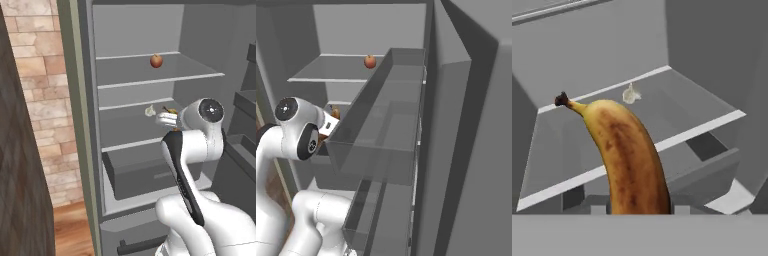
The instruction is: Place the banana in the correct fridge rack based on whether it is a fruit or vegetable. Finally, close the fridge door.
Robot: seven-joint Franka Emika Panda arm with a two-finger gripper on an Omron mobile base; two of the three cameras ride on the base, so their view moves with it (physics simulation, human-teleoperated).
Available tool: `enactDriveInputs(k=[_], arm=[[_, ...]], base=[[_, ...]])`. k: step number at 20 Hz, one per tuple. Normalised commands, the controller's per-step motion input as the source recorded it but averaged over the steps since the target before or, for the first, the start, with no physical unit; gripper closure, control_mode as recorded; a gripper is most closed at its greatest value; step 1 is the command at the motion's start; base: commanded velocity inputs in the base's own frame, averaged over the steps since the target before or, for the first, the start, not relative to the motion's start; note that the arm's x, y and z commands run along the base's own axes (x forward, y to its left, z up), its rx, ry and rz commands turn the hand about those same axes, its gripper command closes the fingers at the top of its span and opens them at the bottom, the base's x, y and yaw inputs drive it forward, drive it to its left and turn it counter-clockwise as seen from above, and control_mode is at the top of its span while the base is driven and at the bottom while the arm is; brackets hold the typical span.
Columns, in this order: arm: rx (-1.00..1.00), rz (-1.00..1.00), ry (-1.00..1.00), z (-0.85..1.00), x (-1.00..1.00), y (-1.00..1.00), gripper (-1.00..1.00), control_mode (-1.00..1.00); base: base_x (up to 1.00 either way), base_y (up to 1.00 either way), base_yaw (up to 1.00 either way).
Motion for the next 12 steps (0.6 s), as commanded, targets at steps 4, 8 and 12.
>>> enactDriveInputs(k=[4,8,12], arm=[[0.00,0.00,-0.23,0.48,0.00,-0.11,1.00,-1.00],[0.00,0.03,-0.16,0.83,-0.02,-0.01,1.00,-1.00],[0.00,0.02,-0.05,0.79,0.00,0.00,1.00,-1.00]], base=[[0.00,0.00,0.00],[0.00,0.00,0.00],[0.00,0.00,0.00]])
